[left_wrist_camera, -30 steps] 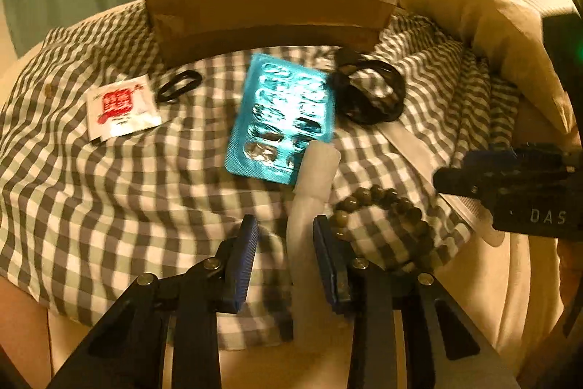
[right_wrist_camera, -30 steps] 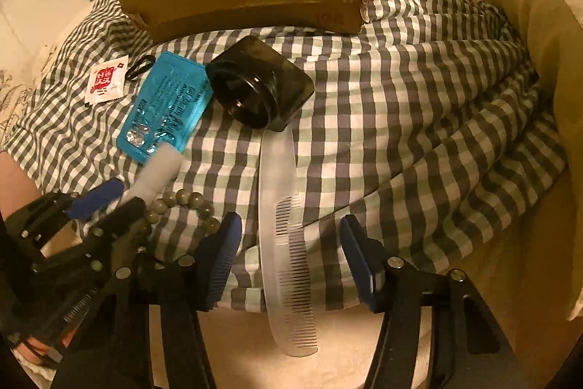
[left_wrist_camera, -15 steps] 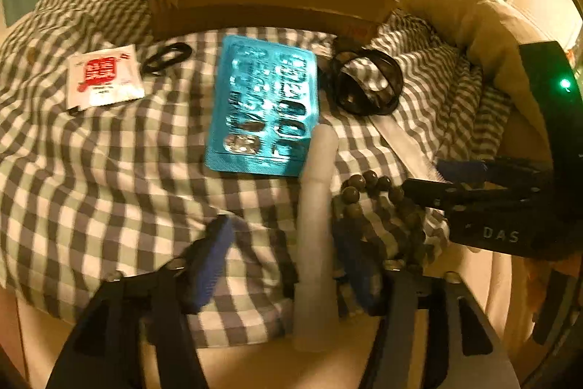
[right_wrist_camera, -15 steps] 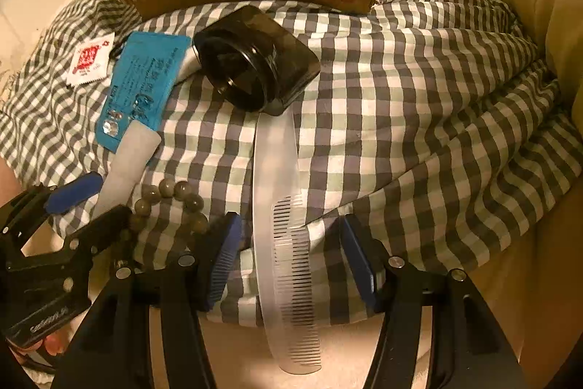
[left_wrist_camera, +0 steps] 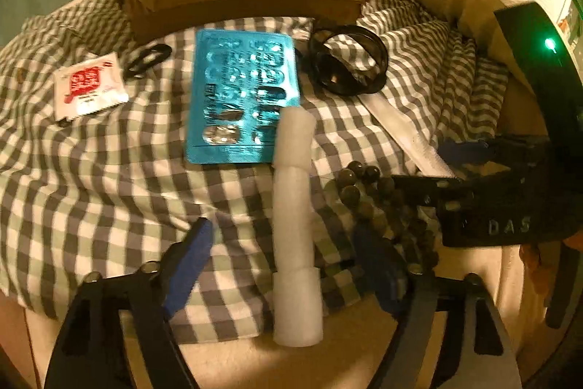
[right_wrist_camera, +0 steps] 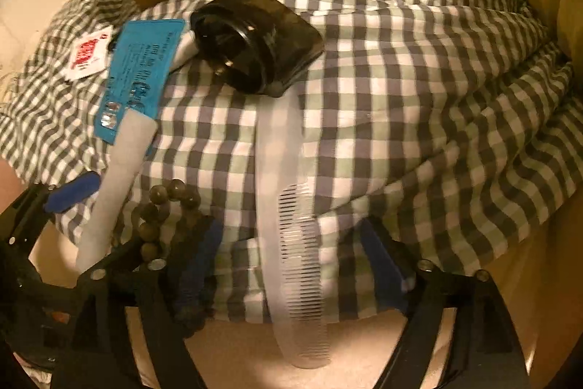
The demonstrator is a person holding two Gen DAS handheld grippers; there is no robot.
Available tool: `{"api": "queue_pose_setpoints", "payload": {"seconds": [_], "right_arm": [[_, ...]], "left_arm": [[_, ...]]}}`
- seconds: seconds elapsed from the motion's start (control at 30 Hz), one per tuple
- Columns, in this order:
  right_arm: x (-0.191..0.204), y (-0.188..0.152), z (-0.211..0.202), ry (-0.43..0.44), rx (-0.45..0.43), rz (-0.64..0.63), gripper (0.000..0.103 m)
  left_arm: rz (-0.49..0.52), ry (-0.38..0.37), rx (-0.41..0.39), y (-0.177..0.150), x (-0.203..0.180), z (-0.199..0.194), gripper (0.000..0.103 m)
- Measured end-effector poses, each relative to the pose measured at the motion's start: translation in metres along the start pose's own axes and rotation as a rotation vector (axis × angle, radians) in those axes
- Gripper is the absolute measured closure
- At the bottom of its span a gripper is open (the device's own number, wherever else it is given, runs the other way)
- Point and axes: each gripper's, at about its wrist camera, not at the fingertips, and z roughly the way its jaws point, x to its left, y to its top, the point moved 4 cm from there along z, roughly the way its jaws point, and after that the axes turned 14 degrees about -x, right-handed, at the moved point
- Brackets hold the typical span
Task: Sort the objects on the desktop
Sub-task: 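Grasp the white tube with the left gripper while the right grasps the white comb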
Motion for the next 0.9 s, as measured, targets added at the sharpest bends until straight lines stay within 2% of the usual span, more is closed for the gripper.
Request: {"api": "queue_pose_setpoints", "payload": {"seconds": [0.03,0.13,0.17,0.23,0.27,0.3,0.37,0.67,0.8,0.9], "right_arm": [[0.000,-0.001,0.000,0.001,-0.011,-0.003,0.018],[0.001,-0.003,-0.003,0.005,-0.037,-0.011,0.018],[0.000,-0.003,-0.003,0.010,-0.031,-0.018,0.019],[-0.001,-0.003,-0.004,-0.011,-0.022,-0.036,0.035],[-0.001,-0.002,-0.006,-0.036,-0.027,-0.050,0.050],[-0.001,-0.001,-0.009,-0.047,-0.034,-0.054,0.063],[-0.003,0.000,-0.014,-0.045,-0.044,-0.040,0.074],[0.004,-0.001,-0.038,-0.035,-0.077,-0.056,0.076],[0.018,-0.004,-0.045,-0.019,-0.087,-0.050,0.076],[0.013,-0.003,-0.047,-0.006,-0.090,-0.051,0.076]], "left_arm": [[-0.014,0.001,0.000,0.000,0.002,0.000,0.029],[-0.033,0.012,-0.014,0.002,0.006,-0.003,0.038],[-0.029,0.019,-0.022,0.002,0.006,-0.005,0.047],[-0.022,0.020,-0.030,0.002,0.005,-0.008,0.064],[-0.021,0.009,-0.036,0.002,0.004,-0.009,0.075],[-0.021,0.000,-0.032,0.002,0.003,-0.010,0.079],[-0.013,-0.002,-0.035,0.002,0.001,-0.012,0.084],[-0.049,-0.045,-0.047,0.003,0.000,-0.016,0.087],[-0.038,-0.061,-0.025,-0.002,-0.005,-0.015,0.088],[-0.045,-0.065,-0.014,-0.004,-0.004,-0.014,0.089]]}}
